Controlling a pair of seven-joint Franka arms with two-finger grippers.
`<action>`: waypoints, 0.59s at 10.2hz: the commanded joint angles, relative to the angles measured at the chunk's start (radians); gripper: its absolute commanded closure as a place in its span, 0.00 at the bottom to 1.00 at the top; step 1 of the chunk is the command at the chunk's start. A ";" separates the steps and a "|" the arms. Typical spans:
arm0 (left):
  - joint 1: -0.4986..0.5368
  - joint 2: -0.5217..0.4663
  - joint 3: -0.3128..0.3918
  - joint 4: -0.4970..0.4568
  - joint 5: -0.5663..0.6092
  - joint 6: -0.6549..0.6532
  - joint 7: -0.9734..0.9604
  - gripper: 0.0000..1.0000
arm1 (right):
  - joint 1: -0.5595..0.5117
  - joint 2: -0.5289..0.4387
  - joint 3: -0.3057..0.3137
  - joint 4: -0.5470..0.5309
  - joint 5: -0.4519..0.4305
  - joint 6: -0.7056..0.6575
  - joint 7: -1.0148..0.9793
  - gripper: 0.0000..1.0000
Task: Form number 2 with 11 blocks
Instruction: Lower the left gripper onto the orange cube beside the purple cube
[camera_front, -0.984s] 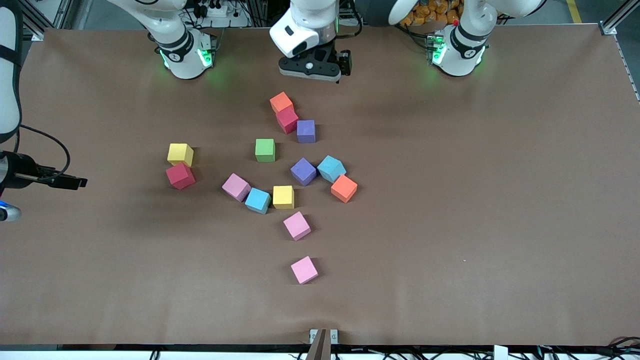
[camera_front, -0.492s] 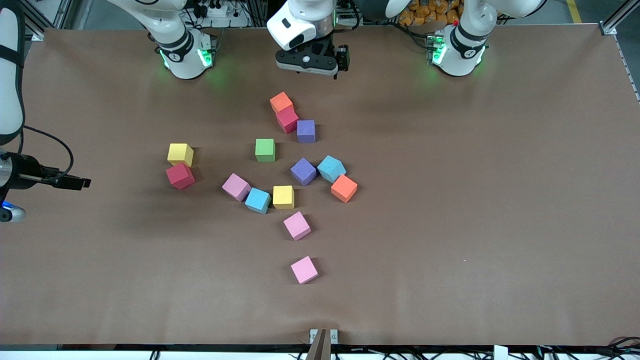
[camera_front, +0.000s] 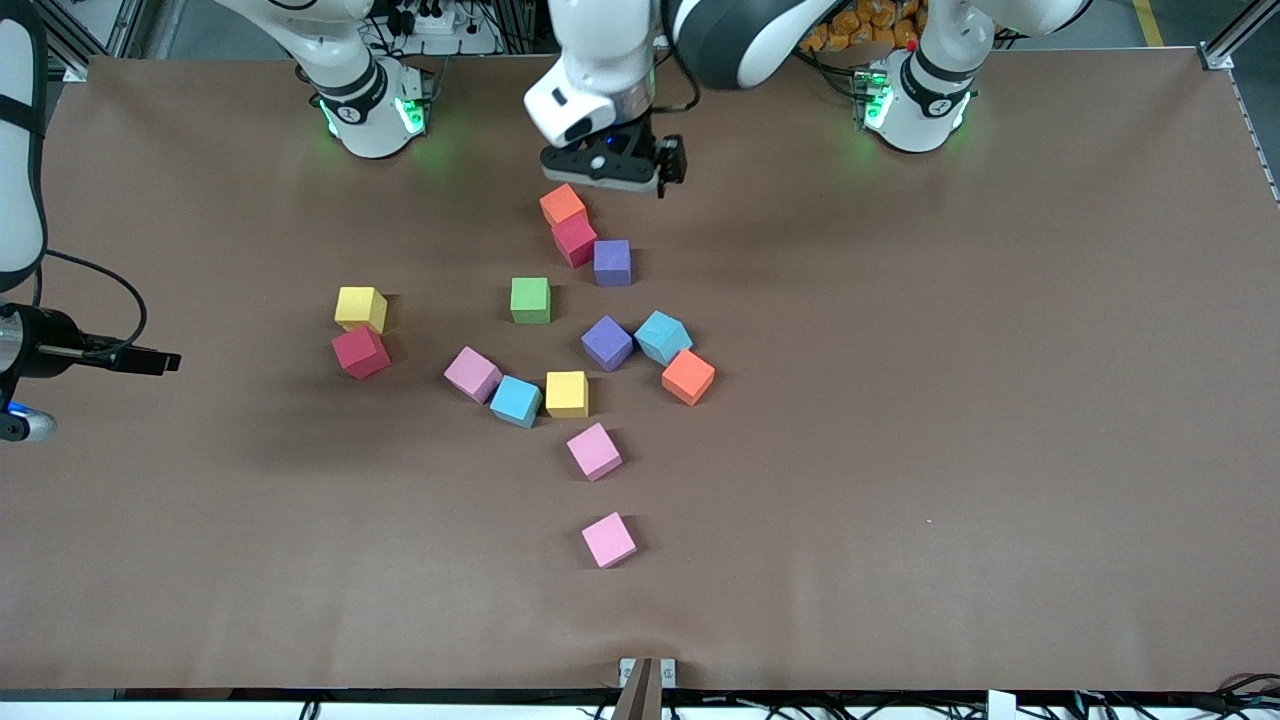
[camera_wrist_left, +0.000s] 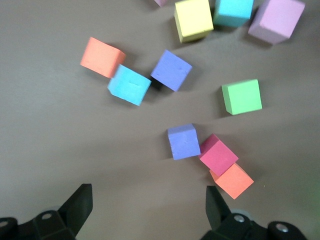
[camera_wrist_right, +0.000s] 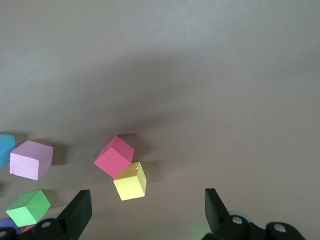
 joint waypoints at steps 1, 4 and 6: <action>-0.019 0.043 0.010 0.009 0.026 0.019 -0.038 0.00 | -0.012 -0.004 0.007 -0.005 0.010 -0.003 -0.018 0.00; -0.020 0.103 0.010 0.011 0.020 0.100 -0.140 0.00 | -0.011 -0.004 0.007 -0.005 0.010 -0.003 -0.018 0.00; -0.020 0.127 0.010 0.011 0.023 0.146 -0.205 0.00 | -0.011 -0.002 0.007 -0.009 0.010 -0.003 -0.018 0.00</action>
